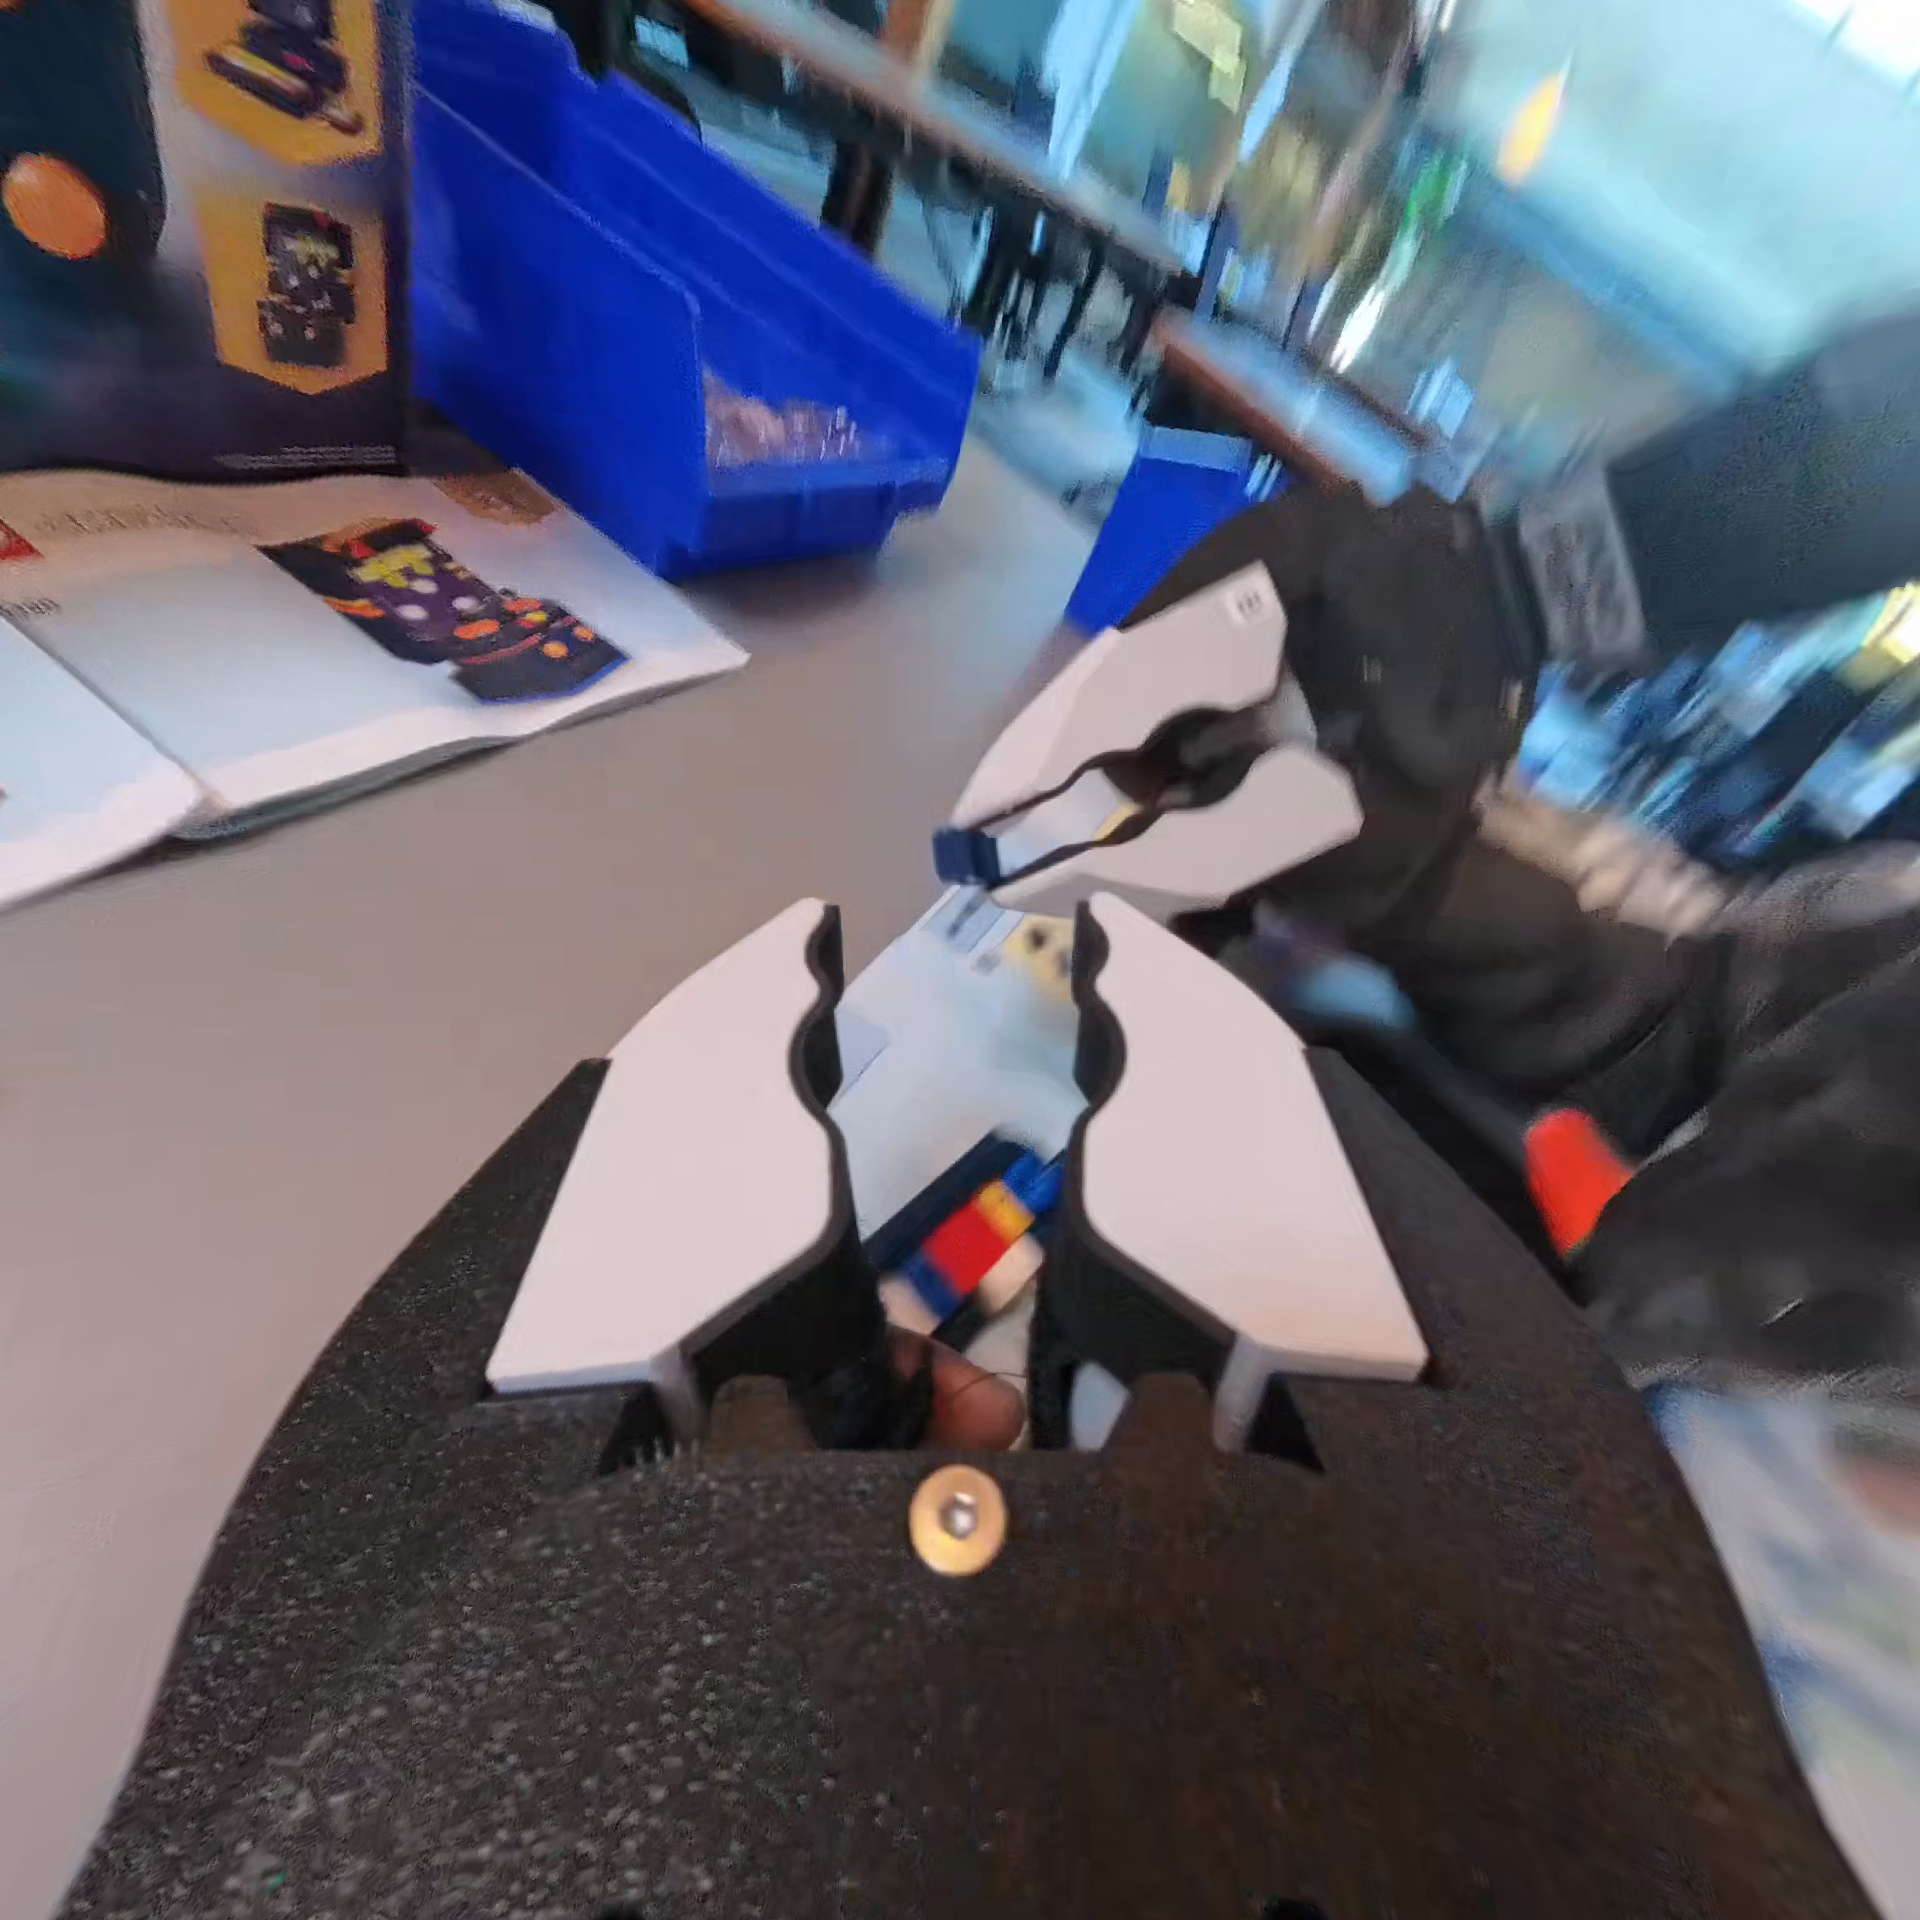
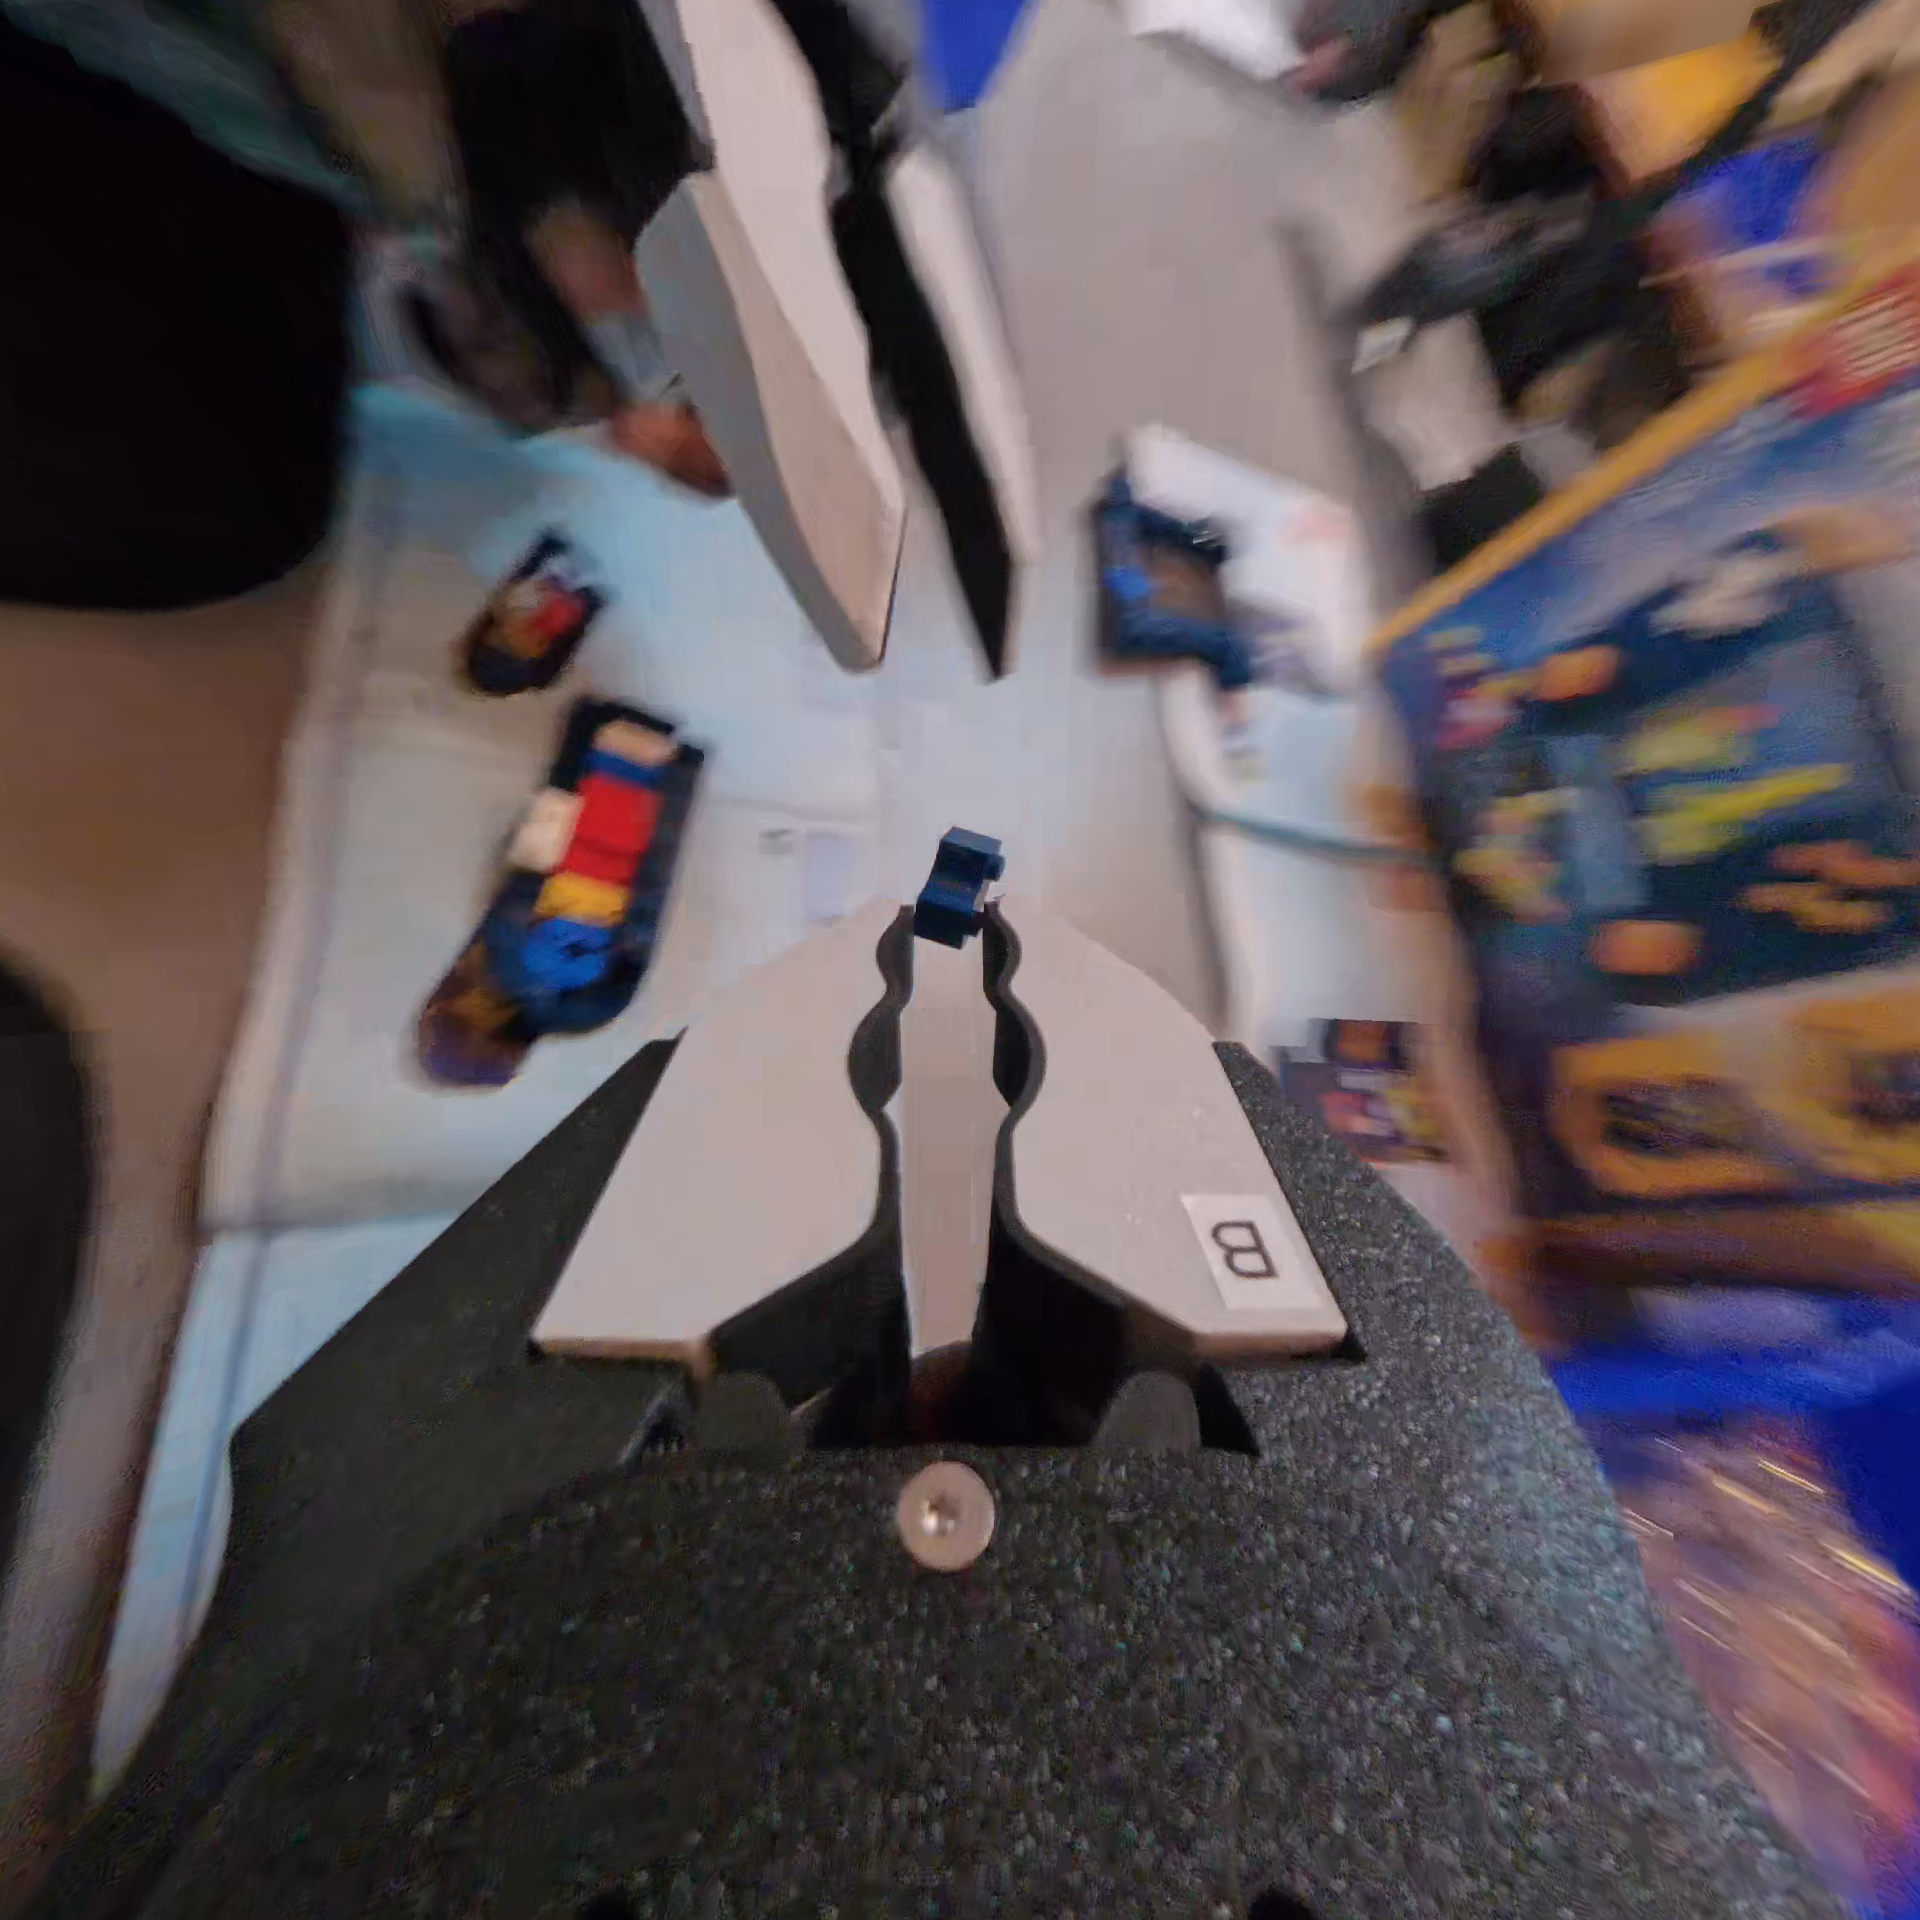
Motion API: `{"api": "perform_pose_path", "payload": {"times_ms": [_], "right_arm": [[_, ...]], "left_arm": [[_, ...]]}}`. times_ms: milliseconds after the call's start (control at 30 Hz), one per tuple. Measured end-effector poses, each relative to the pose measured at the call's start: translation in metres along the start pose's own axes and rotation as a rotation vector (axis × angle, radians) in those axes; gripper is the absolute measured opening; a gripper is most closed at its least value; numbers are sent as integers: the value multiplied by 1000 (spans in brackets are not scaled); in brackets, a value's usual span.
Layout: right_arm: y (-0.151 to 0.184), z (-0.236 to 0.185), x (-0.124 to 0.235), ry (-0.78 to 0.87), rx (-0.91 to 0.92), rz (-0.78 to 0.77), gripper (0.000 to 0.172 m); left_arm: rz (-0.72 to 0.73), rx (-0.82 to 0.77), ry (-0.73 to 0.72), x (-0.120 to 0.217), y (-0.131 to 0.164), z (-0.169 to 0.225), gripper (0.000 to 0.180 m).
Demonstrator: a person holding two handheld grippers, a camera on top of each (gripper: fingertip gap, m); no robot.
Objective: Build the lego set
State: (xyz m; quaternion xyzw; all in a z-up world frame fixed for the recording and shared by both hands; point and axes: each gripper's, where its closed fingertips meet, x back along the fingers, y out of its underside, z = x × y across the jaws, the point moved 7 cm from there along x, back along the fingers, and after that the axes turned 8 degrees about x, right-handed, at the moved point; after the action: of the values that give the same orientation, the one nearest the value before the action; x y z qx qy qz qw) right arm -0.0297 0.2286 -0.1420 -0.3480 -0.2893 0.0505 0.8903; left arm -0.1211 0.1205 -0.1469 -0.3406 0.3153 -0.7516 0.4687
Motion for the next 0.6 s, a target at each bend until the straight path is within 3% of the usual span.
{"api": "perform_pose_path", "payload": {"times_ms": [67, 200, 333, 500, 600], "right_arm": [[-20, 5, 5, 163, 5, 3, 13], [-39, 5, 7, 224, -89, 83, 13], [-45, 4, 8, 221, -129, 121, 13], [-52, 4, 11, 226, -154, 147, 13], [-57, 5, 18, 182, -159, 294, 13]], "left_arm": [[105, 149, 90, -2, -3, 7, 34], [253, 298, 229, -2, -7, 14, 22], [305, 327, 272, 1, -7, 12, 10], [330, 310, 329, 2, -8, 15, 8], [362, 367, 479, 6, -9, 18, 8]]}}
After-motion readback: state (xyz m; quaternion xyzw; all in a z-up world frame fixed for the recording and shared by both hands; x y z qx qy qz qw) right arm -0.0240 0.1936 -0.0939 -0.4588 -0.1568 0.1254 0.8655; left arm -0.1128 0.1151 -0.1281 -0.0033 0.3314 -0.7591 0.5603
